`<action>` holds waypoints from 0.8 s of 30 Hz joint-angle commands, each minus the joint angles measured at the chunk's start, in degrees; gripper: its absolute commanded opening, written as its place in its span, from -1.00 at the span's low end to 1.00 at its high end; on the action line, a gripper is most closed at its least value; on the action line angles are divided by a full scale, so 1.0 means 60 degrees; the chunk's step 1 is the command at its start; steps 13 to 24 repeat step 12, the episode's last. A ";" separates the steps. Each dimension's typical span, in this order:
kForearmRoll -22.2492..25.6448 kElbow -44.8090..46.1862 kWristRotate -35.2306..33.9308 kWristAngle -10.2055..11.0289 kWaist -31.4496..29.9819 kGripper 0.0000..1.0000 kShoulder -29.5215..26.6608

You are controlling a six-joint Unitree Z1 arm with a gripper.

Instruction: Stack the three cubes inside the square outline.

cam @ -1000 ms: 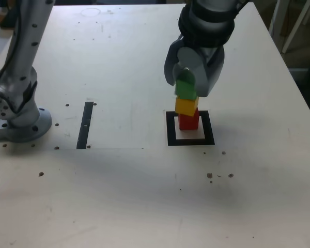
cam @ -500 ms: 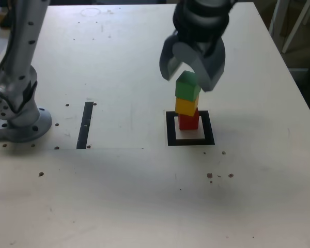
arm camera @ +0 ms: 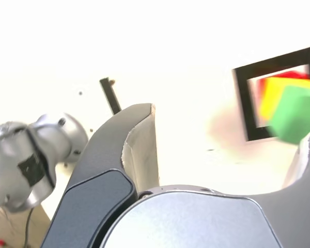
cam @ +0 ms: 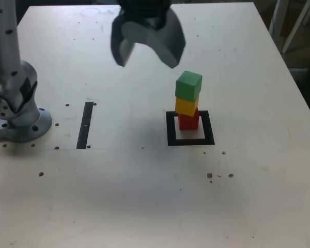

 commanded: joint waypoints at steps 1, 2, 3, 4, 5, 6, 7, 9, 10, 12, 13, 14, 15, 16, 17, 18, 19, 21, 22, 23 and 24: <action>0.0024 0.0313 -0.0263 -0.0050 -0.0074 0.99 -0.0268; -0.0002 0.0529 -0.0427 -0.0066 -0.0106 0.99 -0.0399; -0.0036 0.0794 -0.0616 -0.0089 -0.0140 0.99 -0.0558; -0.0061 0.0978 -0.0734 -0.0111 -0.0159 0.99 -0.0661; -0.0088 0.1152 -0.0837 -0.0136 -0.0173 0.99 -0.0749; -0.0126 0.1321 -0.0925 -0.0166 -0.0184 0.99 -0.0822; -0.0172 0.1485 -0.0999 -0.0204 -0.0191 0.99 -0.0879; -0.0296 0.1813 -0.1127 -0.0289 -0.0209 0.99 -0.0954; -0.0377 0.1977 -0.1187 -0.0330 -0.0227 0.99 -0.0978; -0.0581 0.2313 -0.1297 -0.0424 -0.0271 0.99 -0.1004; -0.0581 0.2313 -0.1297 -0.0424 -0.0271 0.99 -0.1004; -0.0581 0.2313 -0.1297 -0.0424 -0.0271 0.99 -0.1004; -0.0581 0.2313 -0.1297 -0.0424 -0.0271 0.99 -0.1004; -0.0581 0.2313 -0.1297 -0.0424 -0.0271 0.99 -0.1004; -0.0581 0.2313 -0.1297 -0.0424 -0.0271 0.99 -0.1004; -0.0581 0.2313 -0.1297 -0.0424 -0.0271 0.99 -0.1004; -0.0581 0.2313 -0.1297 -0.0424 -0.0271 0.99 -0.1004; -0.0581 0.2313 -0.1297 -0.0424 -0.0271 0.99 -0.1004; -0.0581 0.2313 -0.1297 -0.0424 -0.0271 0.99 -0.1004; -0.0581 0.2313 -0.1297 -0.0424 -0.0271 0.99 -0.1004; -0.0581 0.2313 -0.1297 -0.0424 -0.0271 0.99 -0.1004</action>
